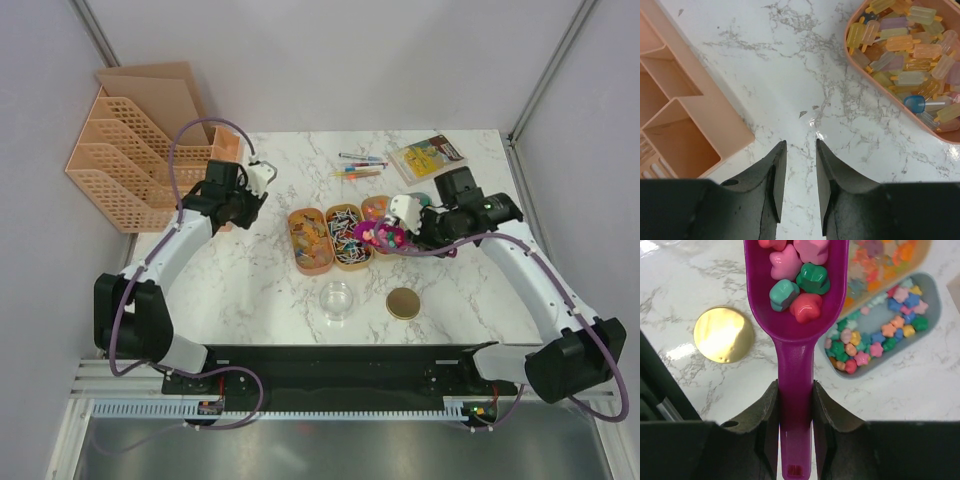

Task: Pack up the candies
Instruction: Place the fake candies in the packing bottle.

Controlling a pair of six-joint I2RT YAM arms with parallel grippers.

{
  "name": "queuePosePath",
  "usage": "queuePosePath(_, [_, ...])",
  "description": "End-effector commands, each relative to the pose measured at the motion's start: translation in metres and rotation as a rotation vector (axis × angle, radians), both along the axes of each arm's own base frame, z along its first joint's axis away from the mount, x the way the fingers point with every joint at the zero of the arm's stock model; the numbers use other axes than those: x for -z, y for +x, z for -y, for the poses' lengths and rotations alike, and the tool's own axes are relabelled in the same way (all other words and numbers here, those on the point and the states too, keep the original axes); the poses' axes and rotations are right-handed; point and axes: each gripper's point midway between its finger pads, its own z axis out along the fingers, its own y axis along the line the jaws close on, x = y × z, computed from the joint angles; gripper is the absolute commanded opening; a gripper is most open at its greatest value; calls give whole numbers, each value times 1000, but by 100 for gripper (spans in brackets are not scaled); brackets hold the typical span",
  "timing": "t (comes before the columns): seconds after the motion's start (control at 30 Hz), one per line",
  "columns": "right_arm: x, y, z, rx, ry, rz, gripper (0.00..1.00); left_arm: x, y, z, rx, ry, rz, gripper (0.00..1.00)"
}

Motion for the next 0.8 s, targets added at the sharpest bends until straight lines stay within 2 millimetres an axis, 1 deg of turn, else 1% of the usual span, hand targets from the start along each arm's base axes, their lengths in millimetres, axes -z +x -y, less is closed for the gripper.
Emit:
queuePosePath(0.0, [3,-19,-19,-185,-98,-5,0,-22,2,-14,-46,-21,82,38])
queuePosePath(0.03, [6,-21,-23,-202,-109,-10,0,-22,0,-16,-52,-25,84,38])
queuePosePath(0.07, [8,-27,-33,-241,-119,-14,0,-25,-1,-20,-64,-30,94,38])
queuePosePath(0.13, [13,-30,-38,-254,-146,-28,0,-26,-2,-23,-82,-47,92,38])
queuePosePath(0.17, [14,-33,-43,-280,-157,-30,0,-27,-2,-27,-97,-55,95,38])
queuePosePath(0.2, [18,-35,-42,-289,-187,-43,0,-26,-4,-29,-106,-64,90,38])
queuePosePath(0.37, [23,-42,-47,-342,-241,-74,0,-28,-5,-40,-136,-74,100,38])
queuePosePath(0.5, [31,-47,-46,-382,-319,-91,0,-28,-7,-43,-144,-83,103,38])
queuePosePath(0.63, [30,-47,-48,-385,-383,-78,0,-27,-7,-45,-156,-90,109,38])
queuePosePath(0.73, [26,-52,-59,-405,-417,-64,0,-23,-7,-45,-164,-99,106,38])
queuePosePath(0.77, [28,-53,-57,-394,-455,-73,0,-23,-6,-45,-167,-102,110,38])
